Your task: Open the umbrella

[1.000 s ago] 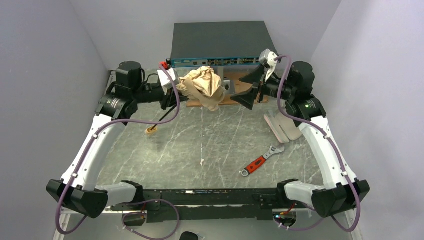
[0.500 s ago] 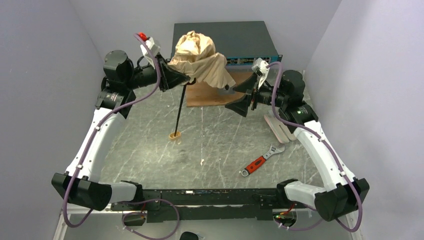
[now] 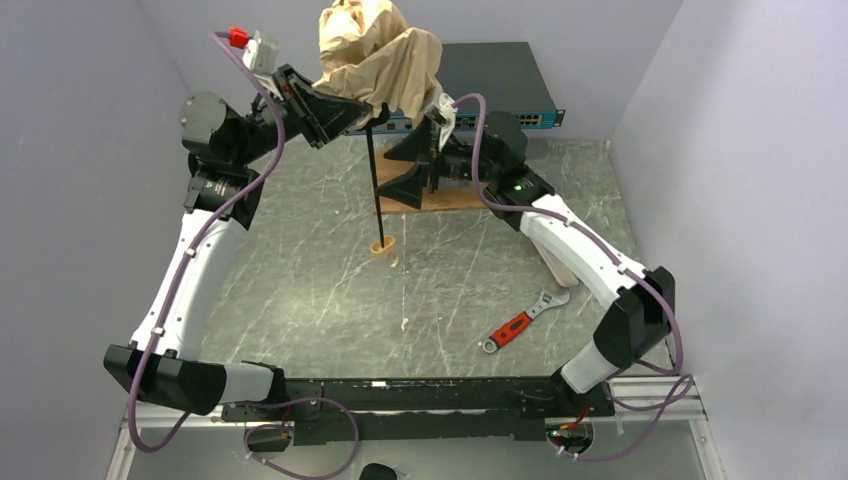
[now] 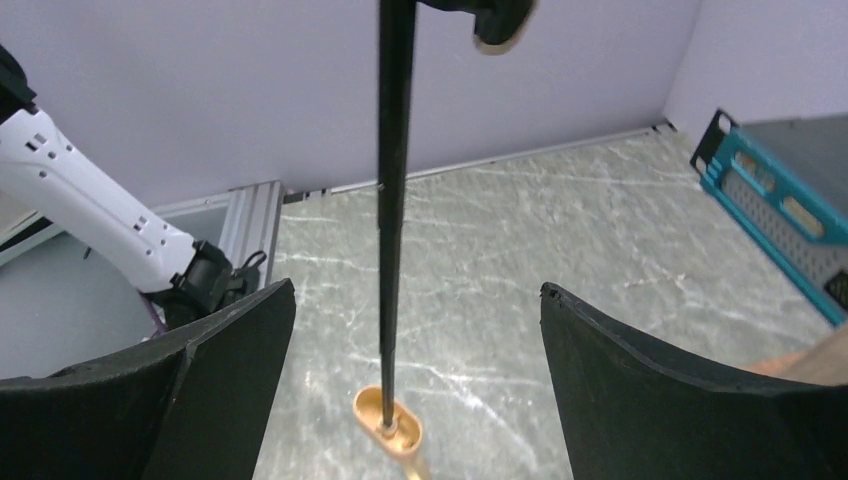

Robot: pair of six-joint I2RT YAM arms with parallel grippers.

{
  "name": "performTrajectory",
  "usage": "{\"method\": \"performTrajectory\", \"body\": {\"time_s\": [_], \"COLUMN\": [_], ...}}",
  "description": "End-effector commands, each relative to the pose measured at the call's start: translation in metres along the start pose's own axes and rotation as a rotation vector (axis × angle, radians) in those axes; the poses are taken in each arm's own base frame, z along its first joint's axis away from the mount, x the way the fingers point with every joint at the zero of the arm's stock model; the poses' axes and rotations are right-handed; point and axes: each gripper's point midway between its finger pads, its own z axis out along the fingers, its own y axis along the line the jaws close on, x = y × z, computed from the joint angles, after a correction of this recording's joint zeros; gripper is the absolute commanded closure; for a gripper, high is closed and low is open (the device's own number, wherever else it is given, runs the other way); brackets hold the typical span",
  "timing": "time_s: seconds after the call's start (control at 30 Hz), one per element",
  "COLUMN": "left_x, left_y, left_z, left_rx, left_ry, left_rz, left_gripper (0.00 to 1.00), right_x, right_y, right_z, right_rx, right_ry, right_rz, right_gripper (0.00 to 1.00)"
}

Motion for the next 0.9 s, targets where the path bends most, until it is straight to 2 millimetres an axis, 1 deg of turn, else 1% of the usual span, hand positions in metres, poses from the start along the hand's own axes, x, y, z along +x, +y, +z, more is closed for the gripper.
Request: {"method": "performTrajectory", "body": {"time_s": [0.0, 0.03, 0.1, 0.13, 0.2, 0.23, 0.27, 0.33, 0.37, 0.4, 0.43, 0.47, 0.5, 0.53, 0.57, 0.6, 0.63, 0.7, 0.73, 0.8, 0.87], "left_x": [-0.074, -0.079, -0.086, -0.088, -0.091, -0.093, -0.095, -0.099, -0.101, -0.103, -0.105, -0.107, -0.11, -0.111, -0.113, -0.115, -0.115, -0.111, -0.107, -0.093, -0.075], "left_y": [-0.031, -0.03, -0.031, -0.031, -0.03, -0.029, -0.026, -0.025, -0.024, -0.024, -0.023, -0.021, -0.019, -0.016, -0.012, -0.006, 0.0, 0.011, 0.013, 0.018, 0.018], "left_z": [-0.015, -0.019, -0.026, -0.029, -0.035, -0.038, -0.041, -0.045, -0.046, -0.047, -0.048, -0.05, -0.053, -0.056, -0.062, -0.069, -0.076, -0.091, -0.099, -0.115, -0.134], "left_rx": [-0.005, -0.018, -0.035, -0.042, -0.065, -0.085, -0.102, -0.12, -0.123, -0.127, -0.129, -0.136, -0.151, -0.165, -0.191, -0.224, -0.259, -0.327, -0.355, -0.421, -0.507], "left_ry": [-0.189, -0.197, -0.208, -0.214, -0.221, -0.229, -0.237, -0.254, -0.26, -0.266, -0.271, -0.276, -0.282, -0.286, -0.292, -0.298, -0.302, -0.294, -0.281, -0.248, -0.206], "left_rz": [0.114, 0.107, 0.104, 0.105, 0.097, 0.087, 0.075, 0.067, 0.068, 0.067, 0.069, 0.069, 0.07, 0.069, 0.075, 0.081, 0.086, 0.121, 0.15, 0.217, 0.285], "left_gripper": [1.0, 1.0, 1.0, 1.0, 1.0, 1.0, 1.0, 1.0, 1.0, 1.0, 1.0, 1.0, 1.0, 1.0, 1.0, 1.0, 0.99, 0.89, 0.87, 0.87, 0.91], "right_x": [-0.042, -0.04, -0.038, -0.037, -0.038, -0.038, -0.041, -0.042, -0.043, -0.042, -0.041, -0.04, -0.044, -0.044, -0.046, -0.046, -0.043, -0.036, -0.033, -0.023, -0.01], "right_y": [0.018, 0.018, 0.018, 0.017, 0.015, 0.014, 0.014, 0.016, 0.018, 0.02, 0.021, 0.024, 0.026, 0.027, 0.028, 0.027, 0.025, 0.024, 0.025, 0.027, 0.029], "right_z": [0.023, 0.028, 0.037, 0.04, 0.045, 0.047, 0.049, 0.058, 0.064, 0.072, 0.079, 0.085, 0.088, 0.09, 0.091, 0.091, 0.091, 0.09, 0.09, 0.091, 0.095], "right_rx": [-0.081, -0.082, -0.095, -0.1, -0.108, -0.113, -0.12, -0.149, -0.165, -0.18, -0.191, -0.206, -0.223, -0.232, -0.237, -0.235, -0.23, -0.225, -0.232, -0.268, -0.318], "right_ry": [-0.098, -0.097, -0.11, -0.11, -0.109, -0.111, -0.119, -0.133, -0.138, -0.133, -0.128, -0.122, -0.125, -0.124, -0.124, -0.12, -0.11, -0.083, -0.065, -0.008, 0.054], "right_rz": [-0.113, -0.108, -0.095, -0.081, -0.058, -0.049, -0.045, -0.027, -0.03, -0.031, -0.034, -0.031, -0.031, -0.024, -0.021, -0.022, -0.026, -0.042, -0.048, -0.024, 0.035], "right_gripper": [0.11, 0.12, 0.19, 0.26, 0.49, 0.52, 0.5, 0.34, 0.31, 0.33, 0.38, 0.46, 0.56, 0.71, 0.87, 1.0, 1.0, 1.0, 1.0, 1.0, 1.0]}}
